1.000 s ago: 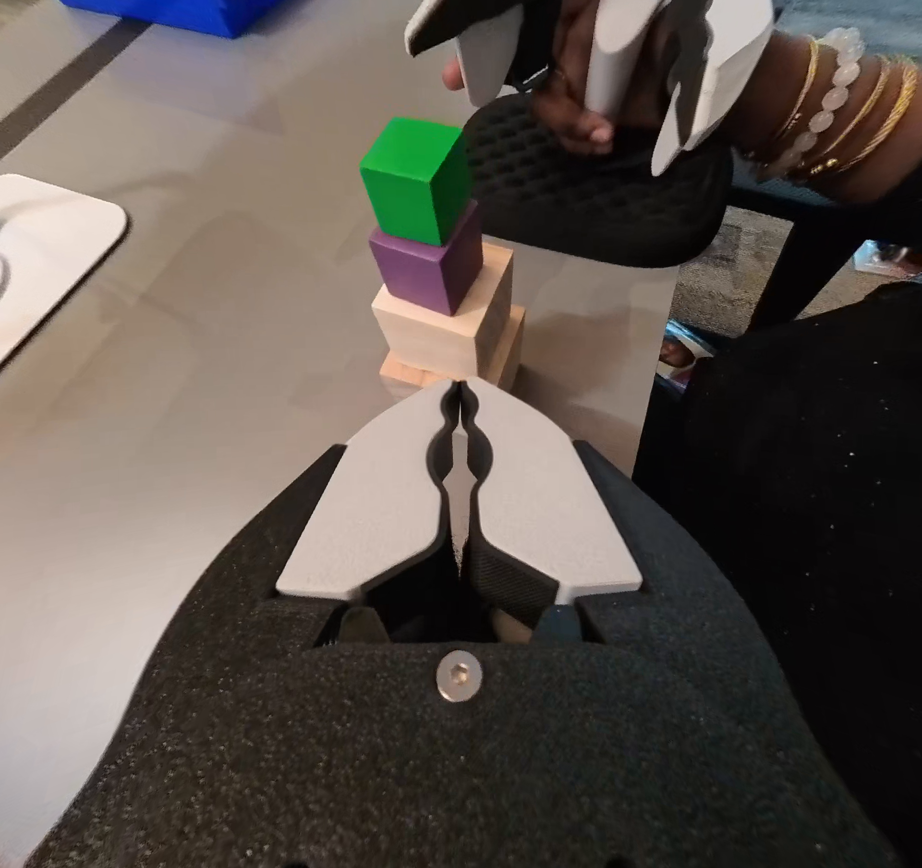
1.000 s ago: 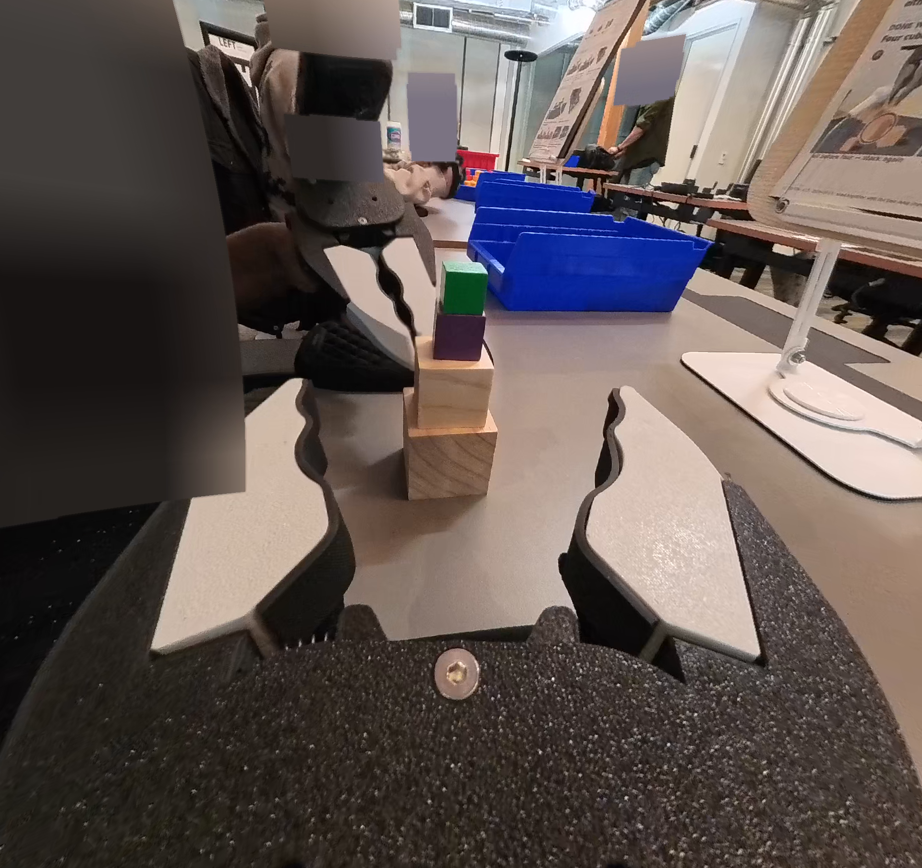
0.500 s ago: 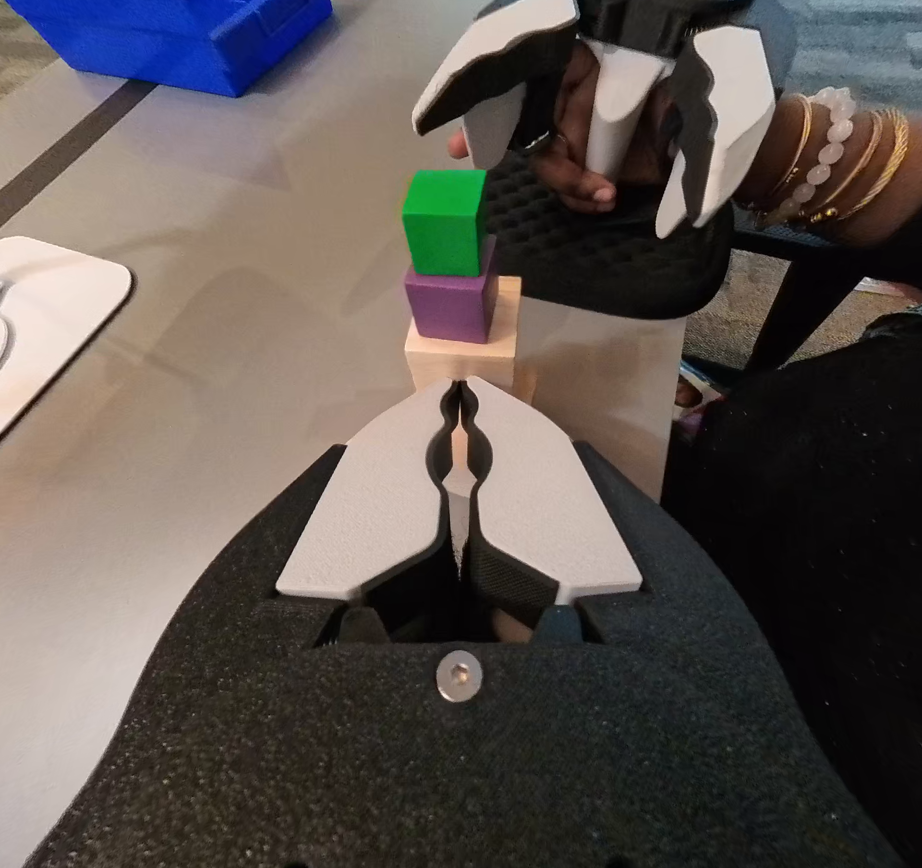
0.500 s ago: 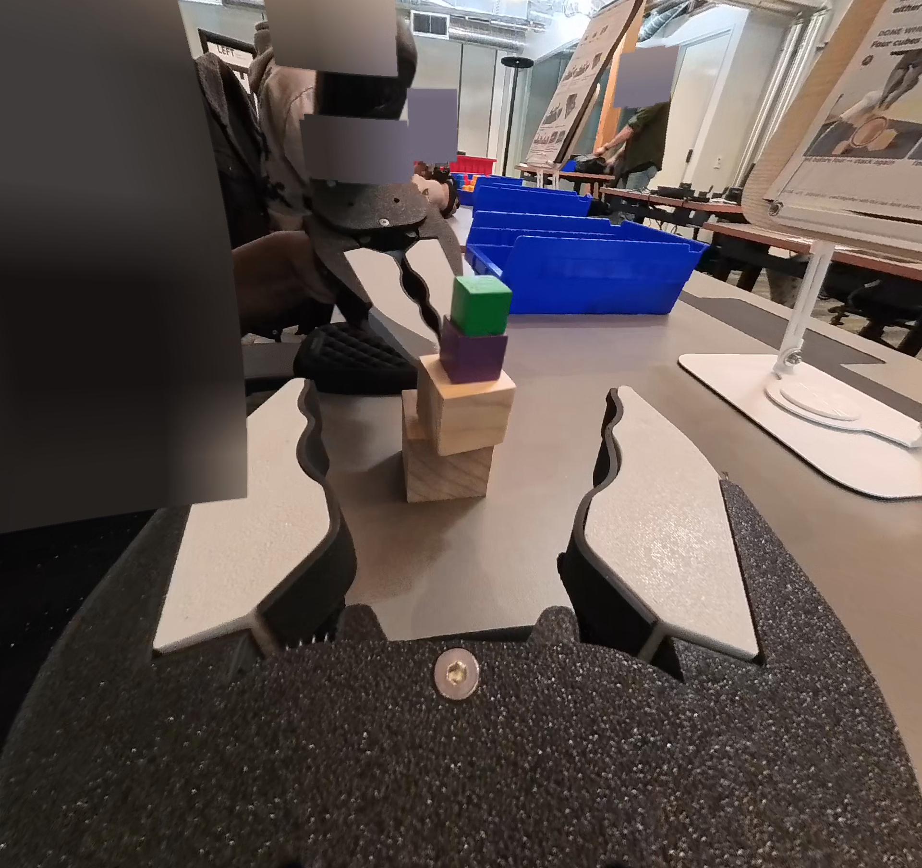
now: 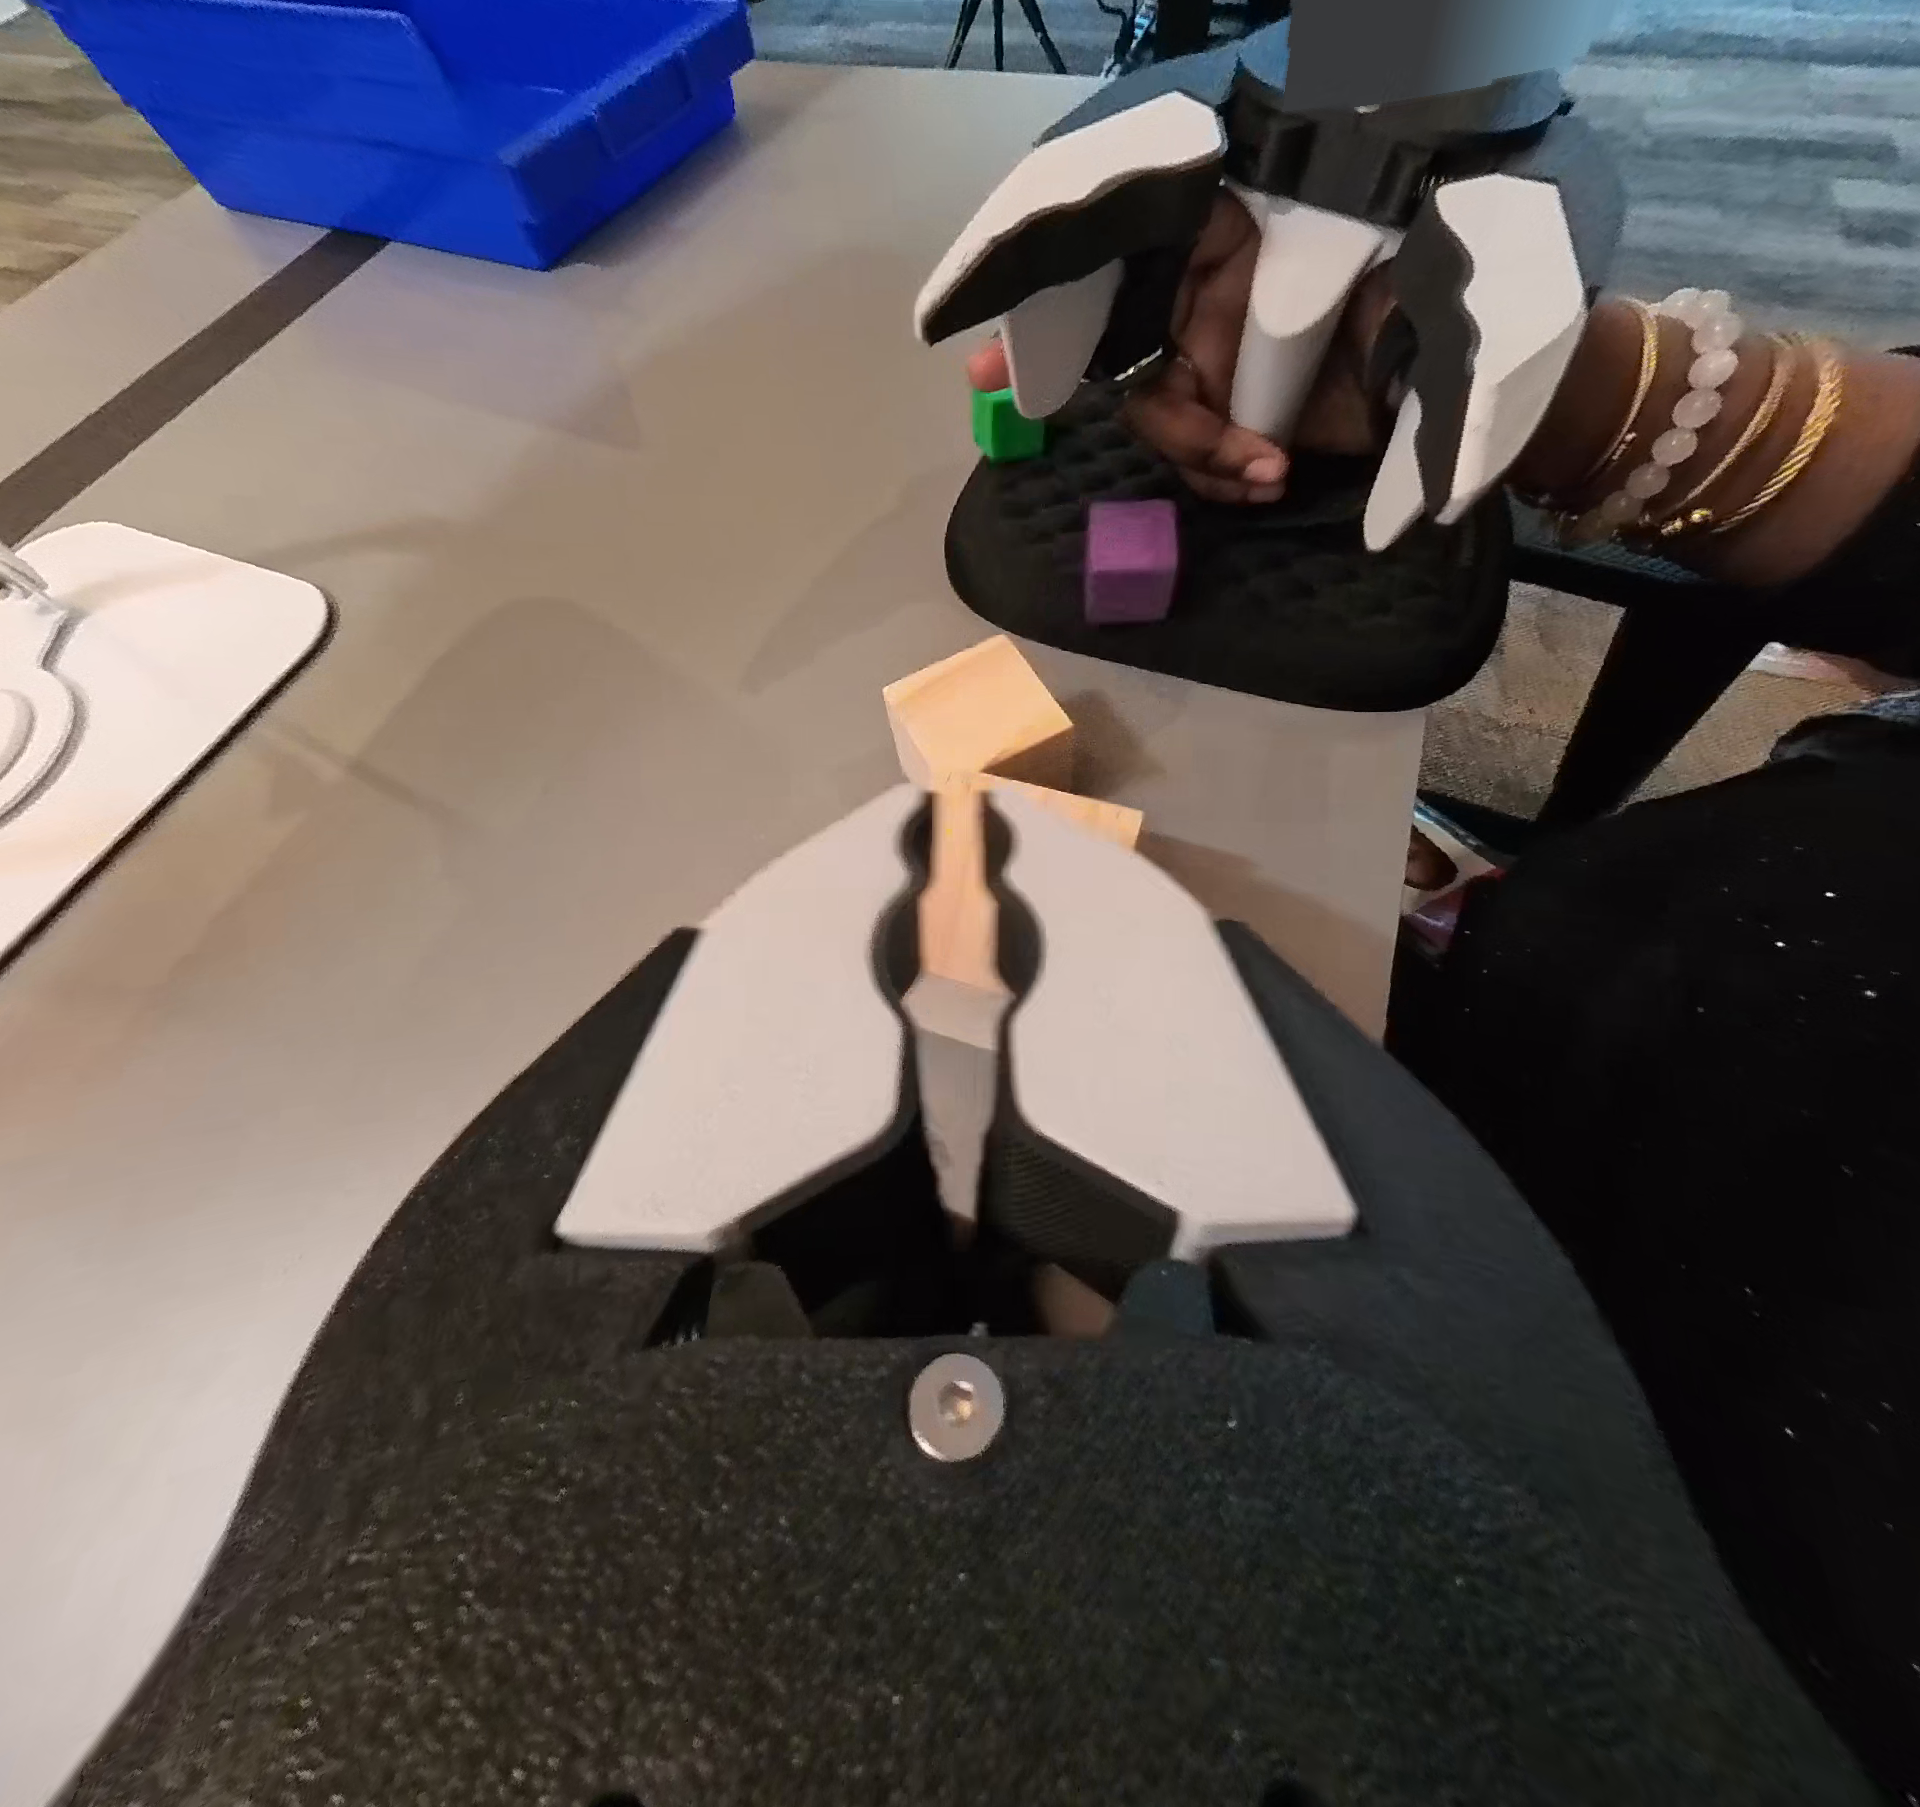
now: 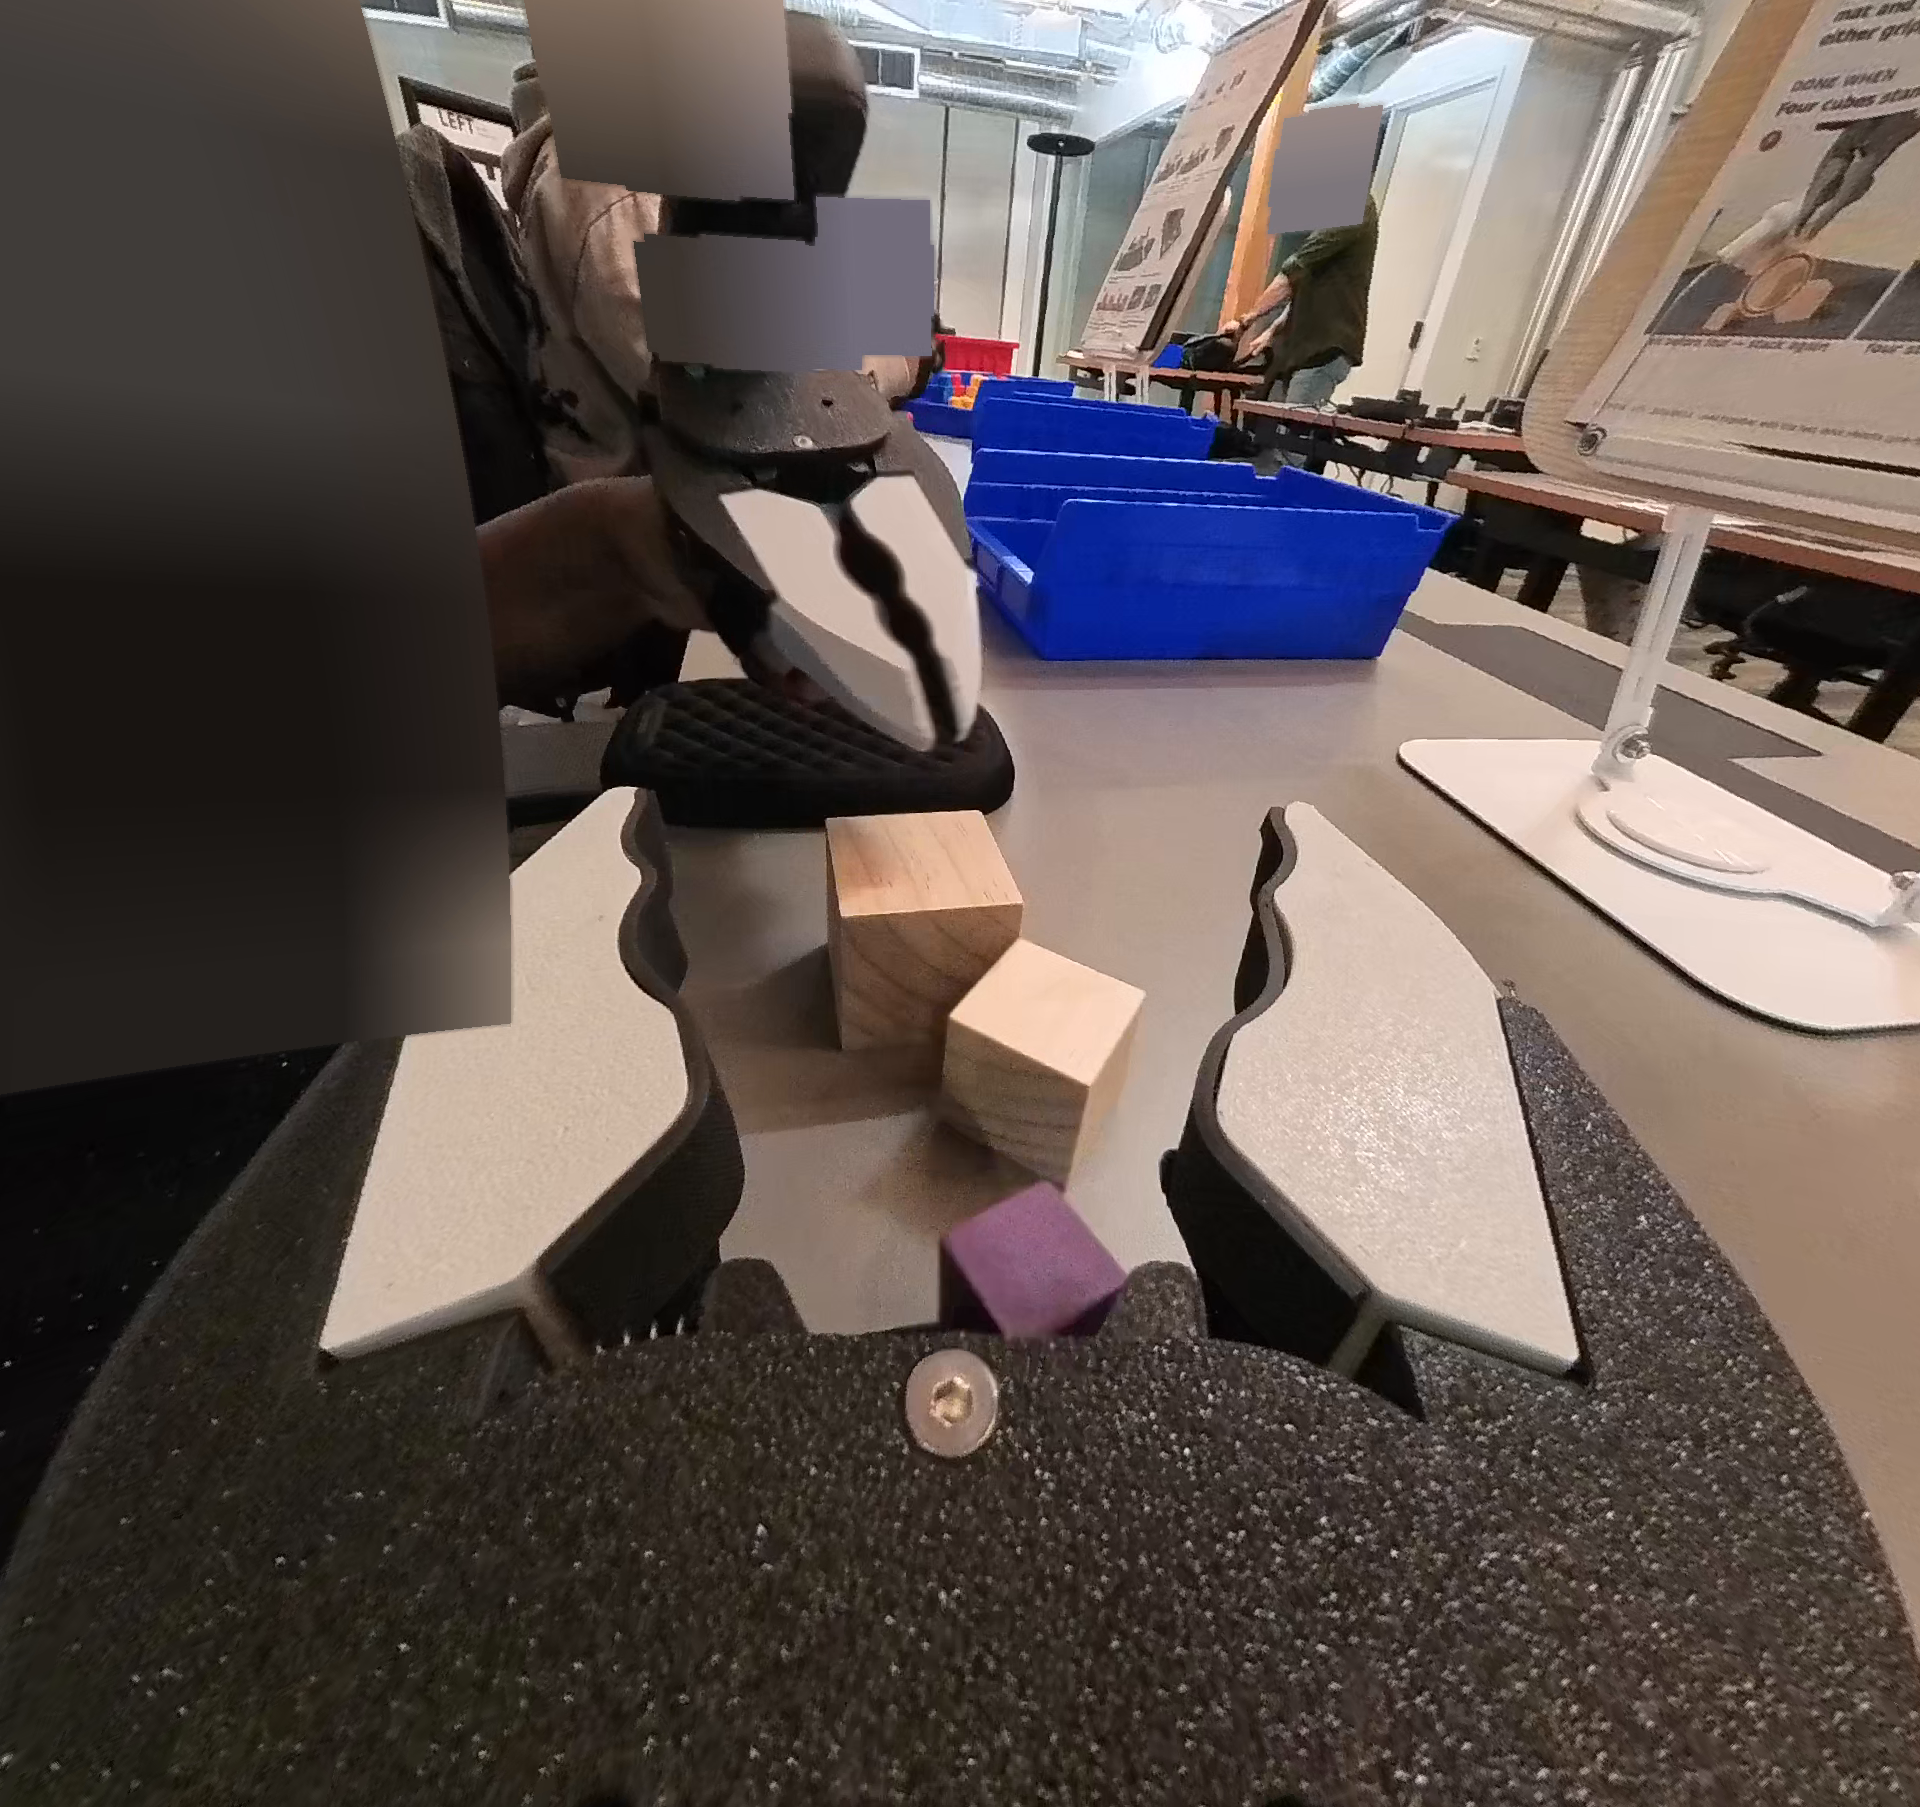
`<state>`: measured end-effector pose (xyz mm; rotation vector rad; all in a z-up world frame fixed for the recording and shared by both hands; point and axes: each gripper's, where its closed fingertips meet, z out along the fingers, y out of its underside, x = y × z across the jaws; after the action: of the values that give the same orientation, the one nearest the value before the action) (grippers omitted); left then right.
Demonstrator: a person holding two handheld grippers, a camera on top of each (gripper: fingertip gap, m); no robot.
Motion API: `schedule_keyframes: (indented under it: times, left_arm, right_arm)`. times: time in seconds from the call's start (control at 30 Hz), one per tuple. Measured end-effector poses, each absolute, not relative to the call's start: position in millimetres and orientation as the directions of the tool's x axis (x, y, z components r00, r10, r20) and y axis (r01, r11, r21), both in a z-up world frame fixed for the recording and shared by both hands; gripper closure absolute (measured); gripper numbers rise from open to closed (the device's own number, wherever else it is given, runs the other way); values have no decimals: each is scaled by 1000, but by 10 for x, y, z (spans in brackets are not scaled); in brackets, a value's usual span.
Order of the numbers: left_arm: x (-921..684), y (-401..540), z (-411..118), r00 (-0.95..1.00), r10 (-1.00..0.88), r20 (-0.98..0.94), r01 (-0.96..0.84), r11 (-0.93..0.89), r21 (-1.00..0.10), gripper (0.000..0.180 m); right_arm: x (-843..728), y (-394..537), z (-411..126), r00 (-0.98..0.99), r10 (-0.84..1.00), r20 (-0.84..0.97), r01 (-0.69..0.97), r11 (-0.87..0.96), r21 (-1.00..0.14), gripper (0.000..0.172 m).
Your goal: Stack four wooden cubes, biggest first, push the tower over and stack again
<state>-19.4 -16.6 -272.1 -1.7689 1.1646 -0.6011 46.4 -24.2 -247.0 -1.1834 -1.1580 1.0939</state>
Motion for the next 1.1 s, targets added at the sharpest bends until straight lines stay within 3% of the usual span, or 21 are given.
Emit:
schedule_keyframes:
  times: [0.17,0.27,0.4,0.67,1.1]
  left_arm:
    - [-255,-285,-2726,376,-926,-46,-483,-153,-862,98]
    - [-295,-334,-2809,305,-951,-56,-584,-140,-800,75]
    - [-330,-337,-2886,198,-980,5,-700,-145,-700,80]
    - [-282,-239,-3042,71,-997,-24,-917,-56,-394,86]
    - [-119,-278,-3247,25,-999,34,-959,-34,-282,107]
  right_arm:
    - [468,-241,-2467,97,993,72,-20,74,-997,67]
    - [467,-242,-2468,94,993,70,-20,72,-997,68]
    - [469,-252,-2463,93,993,78,-23,80,-997,69]
    - [479,-251,-2454,89,994,70,-32,73,-997,69]
    - [488,-263,-2441,85,993,77,-43,81,-996,70]
